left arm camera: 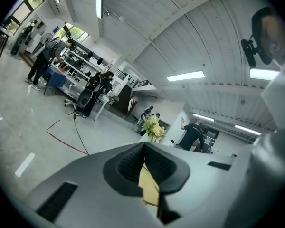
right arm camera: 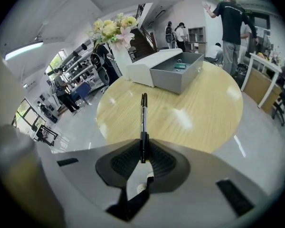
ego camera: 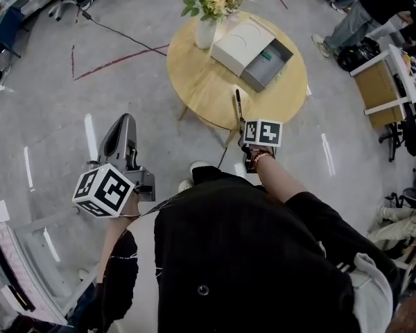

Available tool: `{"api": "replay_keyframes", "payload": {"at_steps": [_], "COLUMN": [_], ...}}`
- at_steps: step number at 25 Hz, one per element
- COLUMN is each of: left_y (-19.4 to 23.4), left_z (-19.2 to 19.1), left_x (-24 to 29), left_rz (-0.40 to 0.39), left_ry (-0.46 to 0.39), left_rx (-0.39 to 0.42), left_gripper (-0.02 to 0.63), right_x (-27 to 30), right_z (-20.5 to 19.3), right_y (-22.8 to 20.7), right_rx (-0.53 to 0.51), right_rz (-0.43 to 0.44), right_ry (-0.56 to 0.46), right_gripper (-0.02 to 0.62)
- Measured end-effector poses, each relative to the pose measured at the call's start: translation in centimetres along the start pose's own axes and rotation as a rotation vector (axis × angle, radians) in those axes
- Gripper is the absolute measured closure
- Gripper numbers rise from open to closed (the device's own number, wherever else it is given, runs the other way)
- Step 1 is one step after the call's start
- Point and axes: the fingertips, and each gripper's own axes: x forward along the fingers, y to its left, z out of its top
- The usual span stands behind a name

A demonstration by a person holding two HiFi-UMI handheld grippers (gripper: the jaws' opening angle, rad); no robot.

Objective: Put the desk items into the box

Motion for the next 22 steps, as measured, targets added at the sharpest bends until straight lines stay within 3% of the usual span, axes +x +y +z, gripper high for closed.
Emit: {"api": "replay_keyframes", "payload": {"at_steps": [5,12,22], "left_y": [-1.8,-2.6,-7.1], "left_z": [-0.8,-2.5,-4.0], "left_x": [0.4,1.5,8.2], "left_rz": [-0.051,-0.062,-0.132], "left_ry": [0.019,0.058,0.112], "left_rx": [0.017,0.01,0.039], "left_gripper": [0.597,0.597,0.597], "right_x": [-1.8,-3.2,-4.7], "right_z": [-1.1,-2.6,1.0], "right_y": [-2.4,-6.0,-12.4], "right_rx": [0.045,0.135,0.228], "right_rz": [-0.024,-0.068,-0.1], "right_ry": [-0.046,-0.076,-0.166], "right_gripper": [0.534,0.534,0.534]}}
